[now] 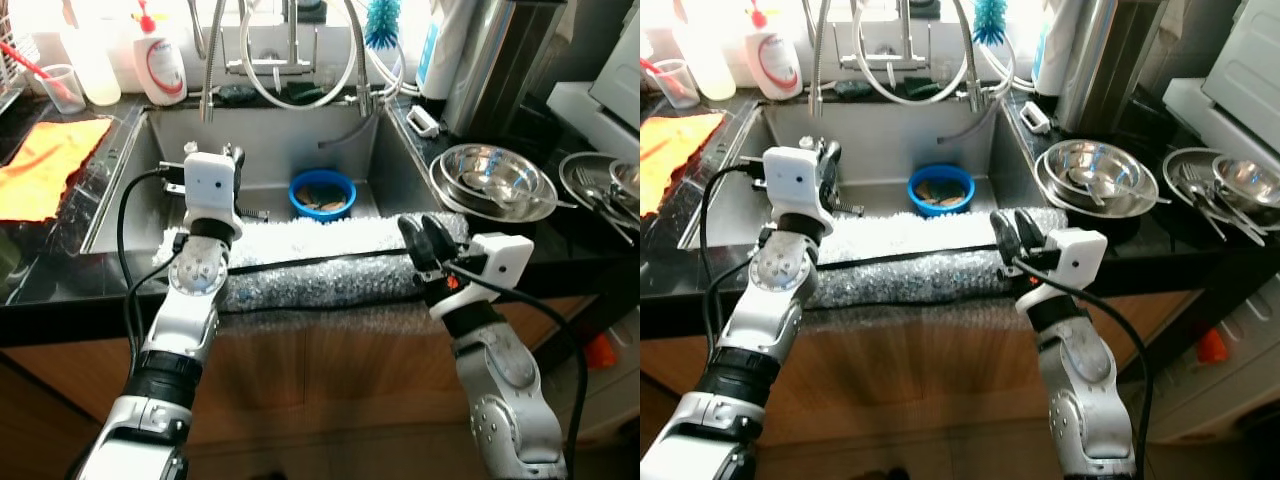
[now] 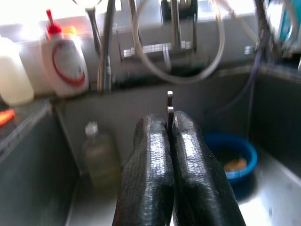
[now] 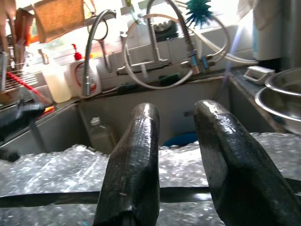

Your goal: Kitchen organization

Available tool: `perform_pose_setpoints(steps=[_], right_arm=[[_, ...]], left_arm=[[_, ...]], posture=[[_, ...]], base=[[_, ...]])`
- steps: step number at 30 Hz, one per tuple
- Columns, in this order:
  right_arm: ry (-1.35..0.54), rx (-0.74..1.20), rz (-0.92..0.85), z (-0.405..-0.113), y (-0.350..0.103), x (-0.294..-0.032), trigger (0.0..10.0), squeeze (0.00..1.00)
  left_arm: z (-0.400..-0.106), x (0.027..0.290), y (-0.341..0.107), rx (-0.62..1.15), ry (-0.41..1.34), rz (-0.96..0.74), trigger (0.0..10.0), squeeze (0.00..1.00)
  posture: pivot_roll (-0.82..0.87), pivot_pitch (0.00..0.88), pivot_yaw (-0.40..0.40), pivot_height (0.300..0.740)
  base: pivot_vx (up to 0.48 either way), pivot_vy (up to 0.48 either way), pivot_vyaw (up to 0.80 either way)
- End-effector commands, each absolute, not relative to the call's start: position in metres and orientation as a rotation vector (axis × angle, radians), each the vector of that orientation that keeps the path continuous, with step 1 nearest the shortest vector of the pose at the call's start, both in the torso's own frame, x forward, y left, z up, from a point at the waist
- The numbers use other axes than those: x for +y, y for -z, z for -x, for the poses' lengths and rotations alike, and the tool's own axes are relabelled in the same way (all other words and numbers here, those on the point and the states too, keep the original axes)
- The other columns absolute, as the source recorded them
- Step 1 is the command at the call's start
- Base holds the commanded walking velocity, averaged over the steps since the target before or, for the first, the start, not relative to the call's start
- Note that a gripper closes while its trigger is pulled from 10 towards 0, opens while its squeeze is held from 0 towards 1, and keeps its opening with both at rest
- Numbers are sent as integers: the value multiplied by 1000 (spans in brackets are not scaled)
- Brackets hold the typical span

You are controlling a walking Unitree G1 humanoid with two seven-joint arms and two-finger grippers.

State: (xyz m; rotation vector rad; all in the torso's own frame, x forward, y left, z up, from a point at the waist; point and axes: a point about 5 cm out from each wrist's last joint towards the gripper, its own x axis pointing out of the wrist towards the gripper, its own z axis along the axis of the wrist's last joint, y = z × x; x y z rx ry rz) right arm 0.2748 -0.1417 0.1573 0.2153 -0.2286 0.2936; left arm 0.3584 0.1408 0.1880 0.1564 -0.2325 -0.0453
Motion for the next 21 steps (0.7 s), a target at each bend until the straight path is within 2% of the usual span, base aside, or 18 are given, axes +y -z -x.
perform_pose_setpoints(steps=[1, 4, 5, 17, 21], right_arm=[[-269, -219, -209, -275, -153, -144, 10000, 0], [-266, -221, -207, -275, -153, -144, 10000, 0], [-256, -207, -212, -277, -150, -145, 10000, 0], [-242, -217, -208, -281, -152, -147, 10000, 0], [-242, -220, -208, -283, -154, -146, 10000, 0]], left_arm=[[-359, 140, -187, -218, 58, -189, 10000, 0], [-360, 140, -186, -217, 58, -192, 10000, 0], [-359, 140, -179, -160, 66, -171, 10000, 1000], [-360, 142, -182, -158, 54, -152, 10000, 1000], [-358, 143, -192, -223, 44, -122, 10000, 1000]], posture=[[-27, 0, 2, 740], [-27, 0, 2, 740], [-25, 2, 2, 740], [-24, 17, 0, 740], [-23, 19, 0, 740]], base=[[0, 0, 0], [0, 0, 0], [0, 0, 0], [0, 0, 0], [0, 0, 0]])
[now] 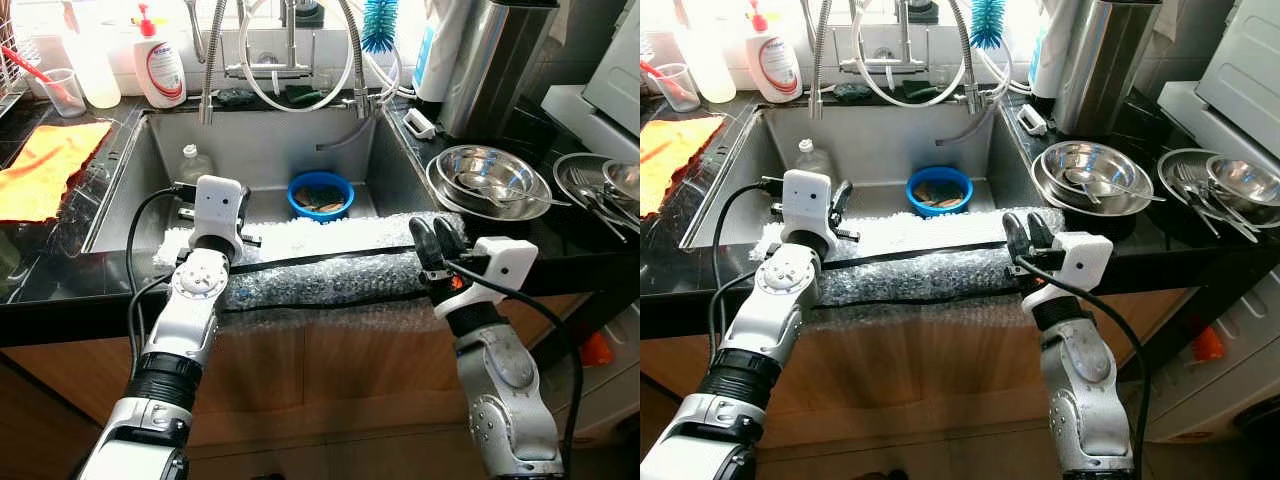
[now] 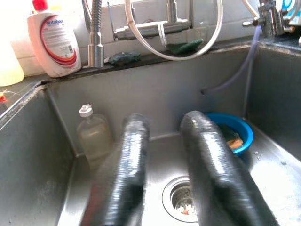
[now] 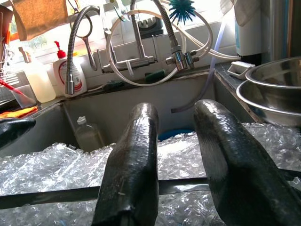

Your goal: Kitchen organization

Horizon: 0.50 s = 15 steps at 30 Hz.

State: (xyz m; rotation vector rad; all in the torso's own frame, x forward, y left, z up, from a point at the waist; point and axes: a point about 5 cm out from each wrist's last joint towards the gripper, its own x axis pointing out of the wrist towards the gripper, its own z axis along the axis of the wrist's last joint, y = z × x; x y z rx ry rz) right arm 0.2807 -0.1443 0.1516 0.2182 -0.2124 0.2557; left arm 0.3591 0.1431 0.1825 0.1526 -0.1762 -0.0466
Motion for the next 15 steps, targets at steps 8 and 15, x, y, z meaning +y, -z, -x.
perform_pose_setpoints(steps=[8, 15], right_arm=[[-204, -242, -201, -285, -160, -153, 10000, 0], [18, -350, -193, -291, -191, -195, 10000, 0]], left_arm=[[-345, 159, -215, -374, 19, -205, 10000, 0], [-325, 183, -208, -377, 5, -258, 10000, 0]], posture=[[-29, 30, 10, 740], [-26, 47, 12, 740]], base=[[0, 0, 0], [0, 0, 0]])
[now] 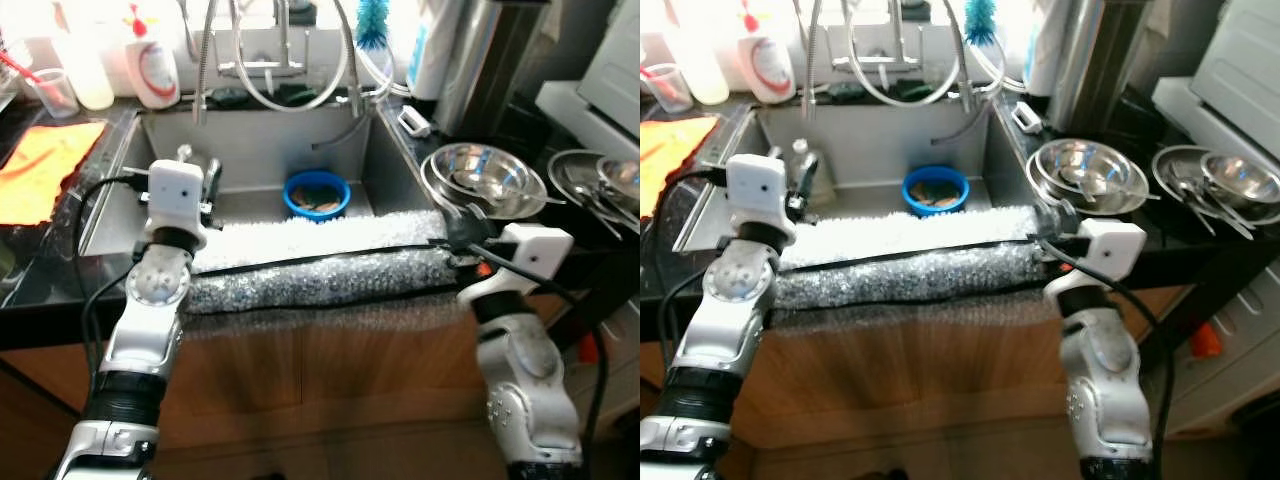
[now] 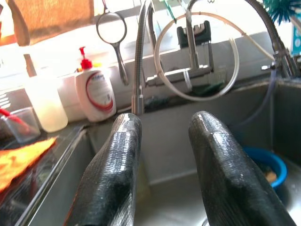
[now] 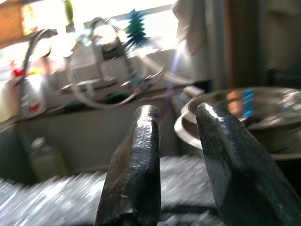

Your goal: Kitchen organization

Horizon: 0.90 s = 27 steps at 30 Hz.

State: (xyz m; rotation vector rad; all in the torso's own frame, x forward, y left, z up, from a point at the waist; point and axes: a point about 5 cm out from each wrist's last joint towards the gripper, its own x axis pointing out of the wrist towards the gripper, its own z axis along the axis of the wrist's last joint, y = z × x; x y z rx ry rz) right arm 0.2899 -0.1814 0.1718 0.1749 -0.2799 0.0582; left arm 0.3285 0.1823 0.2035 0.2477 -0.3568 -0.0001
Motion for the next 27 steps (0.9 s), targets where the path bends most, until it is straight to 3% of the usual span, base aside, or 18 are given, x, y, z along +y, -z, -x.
perform_pose_setpoints(steps=[1, 9, 10, 18, 19, 27], right_arm=[[44, -363, -211, -292, -194, -198, 10000, 0], [177, -478, -369, -299, -226, -227, 10000, 0], [195, -500, -458, -300, -230, -231, 10000, 1000], [344, -401, -570, -306, -212, -247, 10000, 1000], [379, -328, -604, -309, -200, -250, 10000, 0], [362, -234, -692, -321, -186, -243, 10000, 0]], left_arm=[[-325, 183, -208, -375, 2, -258, 10000, 0], [-321, 183, -213, -395, -16, -260, 10000, 0], [-321, 183, -214, -396, -14, -259, 10000, 0], [-321, 180, -211, -372, 6, -252, 10000, 0], [-320, 180, -210, -369, 7, -247, 10000, 0], [-318, 177, -210, -367, 25, -244, 10000, 0]], posture=[[-26, 47, 12, 740], [-30, 54, 9, 740], [-31, 54, 10, 740], [-22, 52, 8, 740], [-23, 44, 8, 740], [-8, 30, 4, 740]], base=[[0, 0, 0], [0, 0, 0], [0, 0, 0], [0, 0, 0], [0, 0, 0], [0, 0, 0]])
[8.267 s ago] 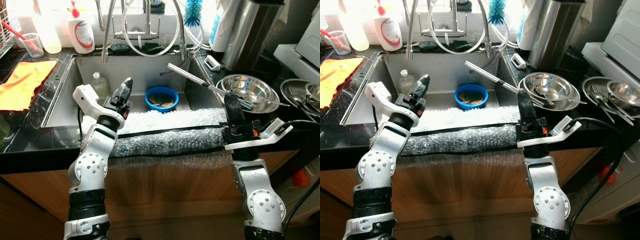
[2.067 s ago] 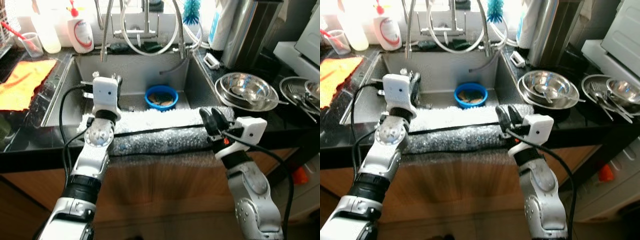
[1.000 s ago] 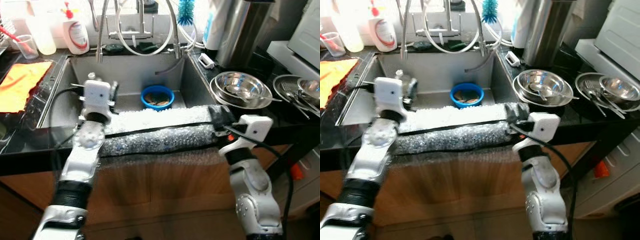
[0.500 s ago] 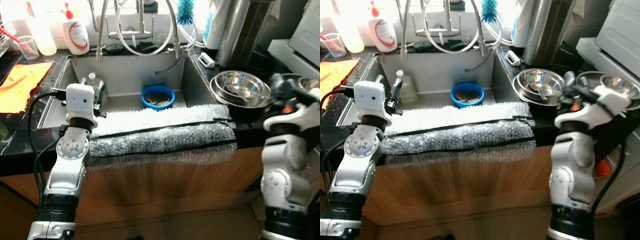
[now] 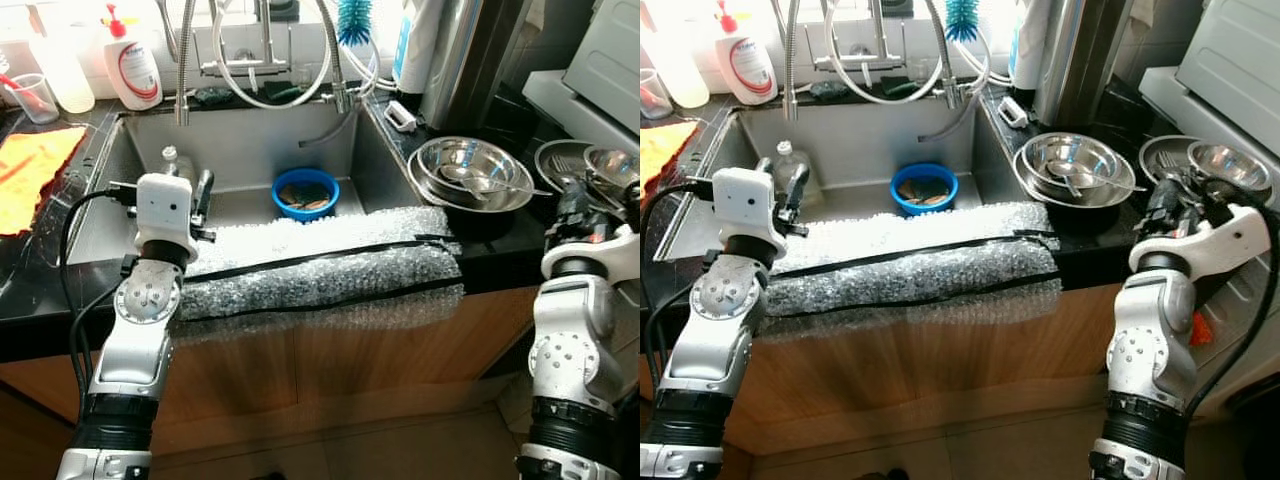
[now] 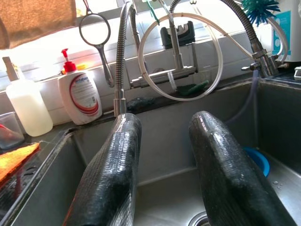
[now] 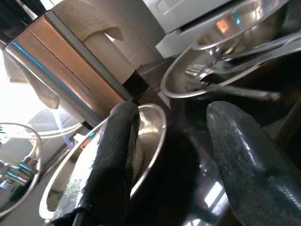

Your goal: Kitchen organization

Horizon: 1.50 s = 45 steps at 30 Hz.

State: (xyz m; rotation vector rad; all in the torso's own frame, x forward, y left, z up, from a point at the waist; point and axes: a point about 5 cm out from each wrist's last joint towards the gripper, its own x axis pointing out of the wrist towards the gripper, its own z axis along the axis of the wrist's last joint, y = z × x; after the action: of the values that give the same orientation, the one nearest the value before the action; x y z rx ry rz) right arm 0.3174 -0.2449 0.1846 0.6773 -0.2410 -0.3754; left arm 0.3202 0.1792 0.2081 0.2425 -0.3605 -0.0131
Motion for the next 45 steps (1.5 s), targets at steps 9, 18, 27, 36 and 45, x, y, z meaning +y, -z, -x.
perform_pose_setpoints(steps=[9, 18, 27, 36, 45], right_arm=[[335, -221, -702, -329, -188, -238, 10000, 0], [335, -198, -698, -344, -189, -235, 10000, 0], [315, -201, -698, -354, -193, -229, 0, 0], [313, -191, -708, -357, -191, -226, 0, 0], [327, -177, -708, -358, -186, -226, 0, 0]], left_arm=[[-317, 175, -211, -370, 32, -241, 10000, 0], [-316, 171, -209, -361, 38, -234, 10000, 0], [-316, 169, -209, -363, 41, -234, 10000, 0], [-315, 169, -208, -357, 39, -232, 10000, 0], [-316, 168, -208, -355, 44, -228, 10000, 0]], posture=[[-7, 19, 5, 740], [-5, 11, 1, 740], [1, 21, -5, 740], [1, 31, -8, 740], [3, 38, -7, 740]], base=[[0, 0, 0], [0, 0, 0], [0, 0, 0], [0, 0, 0], [0, 0, 0]])
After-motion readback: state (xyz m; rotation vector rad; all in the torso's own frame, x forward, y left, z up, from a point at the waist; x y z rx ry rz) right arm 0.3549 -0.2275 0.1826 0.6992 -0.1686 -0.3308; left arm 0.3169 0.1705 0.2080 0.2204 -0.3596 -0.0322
